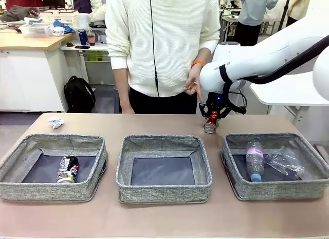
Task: Sort the waste into the appropriate baskets.
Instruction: Pick up the waste item pointed out by the person.
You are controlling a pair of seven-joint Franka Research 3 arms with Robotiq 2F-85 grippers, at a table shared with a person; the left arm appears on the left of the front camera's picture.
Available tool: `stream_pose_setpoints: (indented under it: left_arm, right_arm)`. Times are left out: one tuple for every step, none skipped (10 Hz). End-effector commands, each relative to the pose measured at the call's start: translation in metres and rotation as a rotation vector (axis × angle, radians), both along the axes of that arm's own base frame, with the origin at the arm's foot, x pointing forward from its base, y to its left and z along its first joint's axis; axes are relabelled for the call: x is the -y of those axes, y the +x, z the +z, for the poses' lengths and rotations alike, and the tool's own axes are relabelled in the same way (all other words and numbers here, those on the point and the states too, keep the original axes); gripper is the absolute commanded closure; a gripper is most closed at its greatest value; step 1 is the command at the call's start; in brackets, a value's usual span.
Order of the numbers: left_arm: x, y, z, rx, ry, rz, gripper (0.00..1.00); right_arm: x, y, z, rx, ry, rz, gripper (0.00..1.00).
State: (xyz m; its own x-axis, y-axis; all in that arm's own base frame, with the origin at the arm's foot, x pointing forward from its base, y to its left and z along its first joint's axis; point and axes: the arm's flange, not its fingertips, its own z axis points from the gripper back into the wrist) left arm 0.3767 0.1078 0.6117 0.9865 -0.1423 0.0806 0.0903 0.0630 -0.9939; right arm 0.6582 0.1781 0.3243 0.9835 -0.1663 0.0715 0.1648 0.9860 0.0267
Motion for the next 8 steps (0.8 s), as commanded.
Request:
stream_pose_setpoints:
  left_arm:
    - [-0.002,-0.002,0.003,0.017,-0.006,-0.007,0.0]
    - [-0.002,-0.002,0.003,0.017,-0.006,-0.007,0.0]
    - [-0.002,-0.002,0.003,0.017,-0.006,-0.007,0.0]
    - [-0.002,-0.002,0.003,0.017,-0.006,-0.007,0.0]
    - [-0.002,-0.002,0.003,0.017,-0.006,-0.007,0.0]
    - [-0.002,-0.002,0.003,0.017,-0.006,-0.007,0.0]
    - [-0.002,-0.002,0.003,0.017,-0.006,-0.007,0.0]
    - [-0.002,-0.002,0.003,0.017,-0.006,-0.007,0.0]
  right_arm:
    - [-0.001,0.002,-0.006,-0.017,-0.016,0.016,1.0]
    - [0.0,0.002,-0.006,-0.014,-0.043,-0.003,1.0]
    - [0.0,0.001,-0.006,-0.016,-0.037,0.002,1.0]
    - [0.0,0.001,-0.006,-0.013,-0.038,-0.001,1.0]
    - [0.002,-0.001,-0.003,-0.013,-0.049,-0.009,1.0]
    - [0.009,-0.008,0.007,-0.021,-0.035,-0.008,1.0]
    - [0.022,-0.024,0.029,-0.012,-0.032,-0.009,1.0]
    - [0.041,-0.049,0.058,-0.005,-0.019,-0.017,1.0]
